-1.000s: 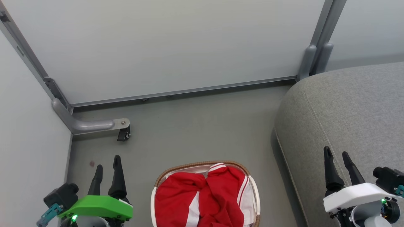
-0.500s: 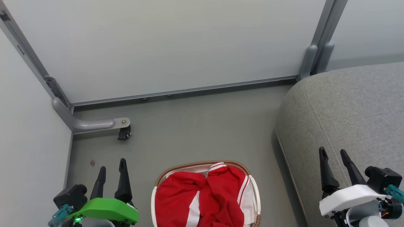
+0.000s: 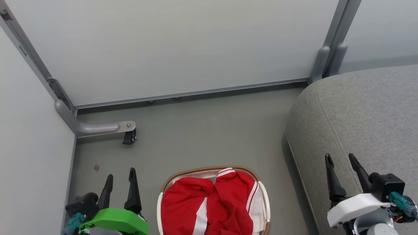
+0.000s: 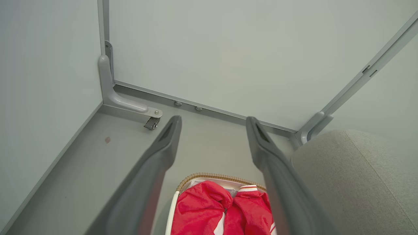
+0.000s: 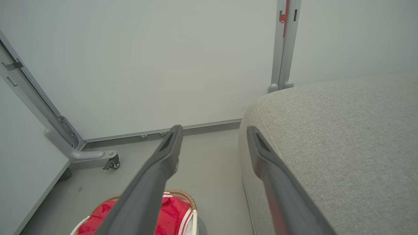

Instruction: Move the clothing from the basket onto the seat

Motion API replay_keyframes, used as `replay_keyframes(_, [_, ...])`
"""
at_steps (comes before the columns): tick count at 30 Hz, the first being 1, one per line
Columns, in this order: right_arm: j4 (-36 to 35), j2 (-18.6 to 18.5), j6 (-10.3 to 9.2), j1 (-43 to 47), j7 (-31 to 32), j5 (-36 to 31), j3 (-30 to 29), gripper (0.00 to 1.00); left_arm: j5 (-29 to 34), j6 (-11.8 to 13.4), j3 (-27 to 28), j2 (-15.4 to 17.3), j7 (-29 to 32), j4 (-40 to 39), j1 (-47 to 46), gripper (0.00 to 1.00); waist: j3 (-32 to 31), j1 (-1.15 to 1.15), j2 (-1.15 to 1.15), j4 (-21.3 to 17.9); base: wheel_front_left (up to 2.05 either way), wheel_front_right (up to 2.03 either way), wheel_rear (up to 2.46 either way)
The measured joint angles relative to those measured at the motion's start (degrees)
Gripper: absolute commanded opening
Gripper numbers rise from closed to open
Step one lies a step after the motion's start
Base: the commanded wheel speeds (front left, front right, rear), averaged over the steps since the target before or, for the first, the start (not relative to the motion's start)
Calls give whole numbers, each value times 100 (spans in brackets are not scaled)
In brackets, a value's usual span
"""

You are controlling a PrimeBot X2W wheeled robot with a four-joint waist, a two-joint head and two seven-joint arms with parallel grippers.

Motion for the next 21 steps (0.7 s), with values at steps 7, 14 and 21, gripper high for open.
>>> replay_keyframes(7, [-2, -3, 0, 4, -97, -353, 31, 100, 181, 25, -40, 7, -82, 118, -2, 100, 10, 0, 0, 7, 0, 0, 0])
replay_keyframes(14, [13, -7, 0, 11, -158, -704, 47, 100, 431, 32, -108, 9, -167, 215, -5, 100, 19, 0, 0, 7, 0, 0, 0])
replay_keyframes(21, [34, -10, 0, 32, -247, -1047, 48, 100, 600, 51, -179, 12, -242, 304, -14, 100, 26, 0, 0, 16, 0, 0, 0])
